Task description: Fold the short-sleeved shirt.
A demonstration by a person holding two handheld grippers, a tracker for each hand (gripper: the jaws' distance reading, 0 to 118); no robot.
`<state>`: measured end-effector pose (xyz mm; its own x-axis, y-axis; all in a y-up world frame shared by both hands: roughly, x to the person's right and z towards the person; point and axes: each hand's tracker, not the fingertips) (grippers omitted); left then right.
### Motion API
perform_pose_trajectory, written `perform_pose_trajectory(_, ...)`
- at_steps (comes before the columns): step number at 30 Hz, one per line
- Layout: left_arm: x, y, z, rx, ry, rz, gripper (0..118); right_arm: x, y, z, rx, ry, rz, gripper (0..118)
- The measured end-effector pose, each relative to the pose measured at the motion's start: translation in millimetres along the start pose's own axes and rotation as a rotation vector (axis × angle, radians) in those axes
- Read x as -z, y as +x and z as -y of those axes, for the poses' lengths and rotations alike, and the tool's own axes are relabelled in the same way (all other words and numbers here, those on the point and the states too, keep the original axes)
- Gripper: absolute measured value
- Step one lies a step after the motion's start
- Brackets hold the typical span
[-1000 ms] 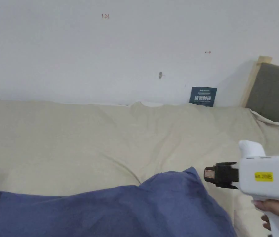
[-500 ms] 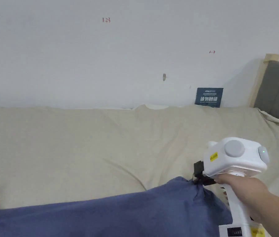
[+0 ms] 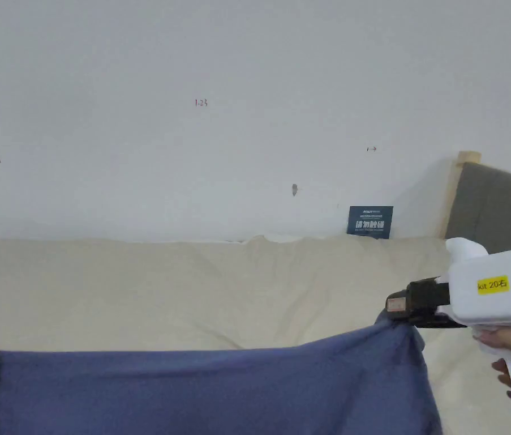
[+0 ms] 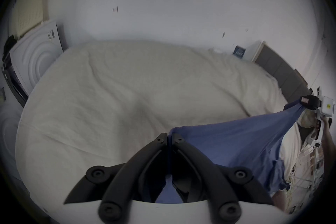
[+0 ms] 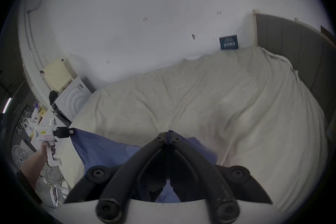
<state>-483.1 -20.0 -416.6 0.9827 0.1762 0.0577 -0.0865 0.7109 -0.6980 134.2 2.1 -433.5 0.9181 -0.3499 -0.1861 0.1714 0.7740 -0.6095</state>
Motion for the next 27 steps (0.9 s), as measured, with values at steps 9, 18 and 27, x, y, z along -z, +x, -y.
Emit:
perform_pose_trajectory(9, -127.9, 23.1, -51.9, 0.022, 0.161, 0.022, 4, -120.6, -62.7, -59.6, -0.072, 0.119, 0.031, 0)
perform_pose_trajectory(18, -171.3, 36.3, -139.5, 0.05, 0.345, -0.045, 4, -148.3, -109.7, -162.3, -0.075, 0.242, 0.066, 0)
perform_pose_trajectory(27, -171.2, 39.2, -242.8, -0.001, 0.552, -0.115, 4, -138.3, -174.7, -262.4, -0.118, 0.481, 0.123, 0)
